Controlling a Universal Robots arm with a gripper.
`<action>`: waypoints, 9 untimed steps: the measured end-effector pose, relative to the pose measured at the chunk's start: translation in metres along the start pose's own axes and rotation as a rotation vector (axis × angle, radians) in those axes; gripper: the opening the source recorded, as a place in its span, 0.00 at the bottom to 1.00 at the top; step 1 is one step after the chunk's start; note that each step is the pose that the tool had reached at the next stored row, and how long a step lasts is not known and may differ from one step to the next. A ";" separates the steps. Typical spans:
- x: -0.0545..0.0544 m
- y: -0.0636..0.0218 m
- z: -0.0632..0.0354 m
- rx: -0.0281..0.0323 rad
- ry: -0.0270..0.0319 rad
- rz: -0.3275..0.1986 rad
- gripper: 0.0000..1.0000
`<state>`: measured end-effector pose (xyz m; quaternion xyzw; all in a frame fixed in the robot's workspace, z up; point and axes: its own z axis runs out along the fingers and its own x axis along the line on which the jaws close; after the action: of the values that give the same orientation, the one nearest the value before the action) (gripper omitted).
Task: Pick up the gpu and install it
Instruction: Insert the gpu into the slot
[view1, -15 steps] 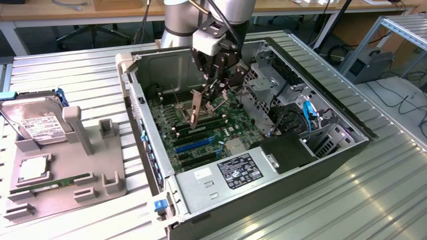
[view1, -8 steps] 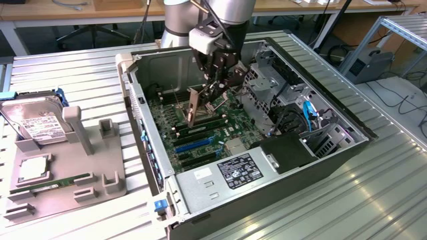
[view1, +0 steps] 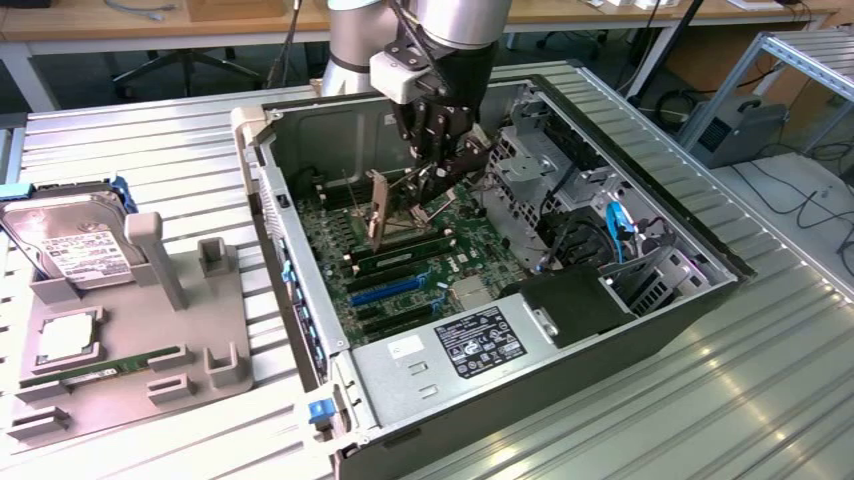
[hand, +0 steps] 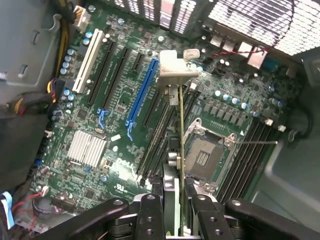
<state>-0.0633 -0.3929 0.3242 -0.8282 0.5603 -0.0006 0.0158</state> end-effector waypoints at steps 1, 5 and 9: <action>0.000 0.0000 0.0000 0.0003 0.0005 0.020 0.27; 0.000 0.0000 0.0001 0.0016 0.0026 0.096 0.27; 0.000 0.0000 0.0001 0.0030 0.0049 0.181 0.27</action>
<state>-0.0633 -0.3928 0.3241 -0.7741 0.6329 -0.0020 0.0156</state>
